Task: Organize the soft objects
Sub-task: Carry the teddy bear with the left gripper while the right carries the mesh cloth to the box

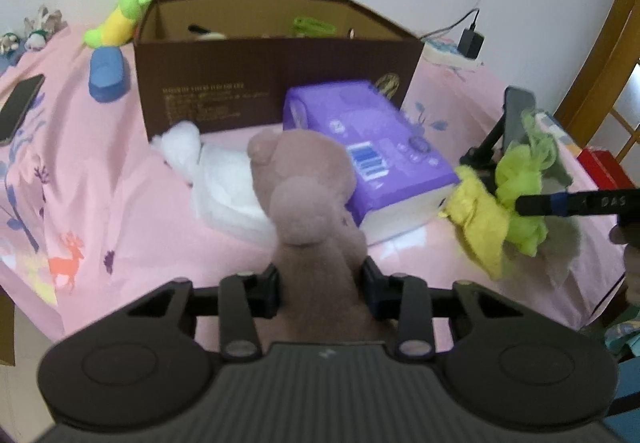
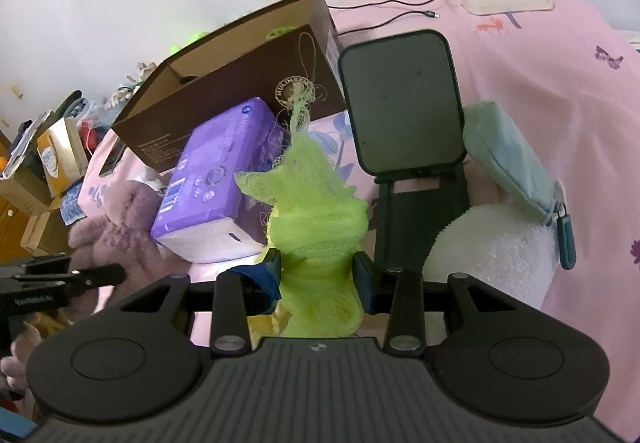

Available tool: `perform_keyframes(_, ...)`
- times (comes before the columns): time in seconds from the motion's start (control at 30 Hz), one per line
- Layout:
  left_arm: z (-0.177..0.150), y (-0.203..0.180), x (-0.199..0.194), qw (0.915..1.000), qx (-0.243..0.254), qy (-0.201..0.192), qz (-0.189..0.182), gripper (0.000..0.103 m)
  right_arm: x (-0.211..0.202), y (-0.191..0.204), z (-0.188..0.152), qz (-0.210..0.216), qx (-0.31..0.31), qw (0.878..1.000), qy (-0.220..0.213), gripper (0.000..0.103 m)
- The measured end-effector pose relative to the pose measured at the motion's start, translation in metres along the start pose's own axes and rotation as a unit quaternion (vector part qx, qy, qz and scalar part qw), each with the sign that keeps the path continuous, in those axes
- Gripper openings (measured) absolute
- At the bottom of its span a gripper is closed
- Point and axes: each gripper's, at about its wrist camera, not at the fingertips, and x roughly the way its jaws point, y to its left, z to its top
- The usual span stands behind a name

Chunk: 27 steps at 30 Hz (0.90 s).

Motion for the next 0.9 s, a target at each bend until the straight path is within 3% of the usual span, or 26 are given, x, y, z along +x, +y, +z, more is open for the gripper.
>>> perform_keyframes(0.43,0.039,-0.009,-0.052,0.9960,0.011,-0.085,-0.026,0.036,-0.020,0.019,0.008,0.046,-0.024,0.998,-0.031,0.021)
perform_keyframes(0.57,0.054,-0.010,-0.052,0.9938,0.003,-0.104,-0.040,0.036,-0.023,0.031,0.016,0.060,-0.028,0.997,-0.046,0.021)
perform_keyframes(0.9,0.086,-0.002,-0.036,0.9917,0.008,-0.124,-0.033,0.036,-0.011,0.061,0.039,0.084,-0.014,0.993,-0.083,0.021)
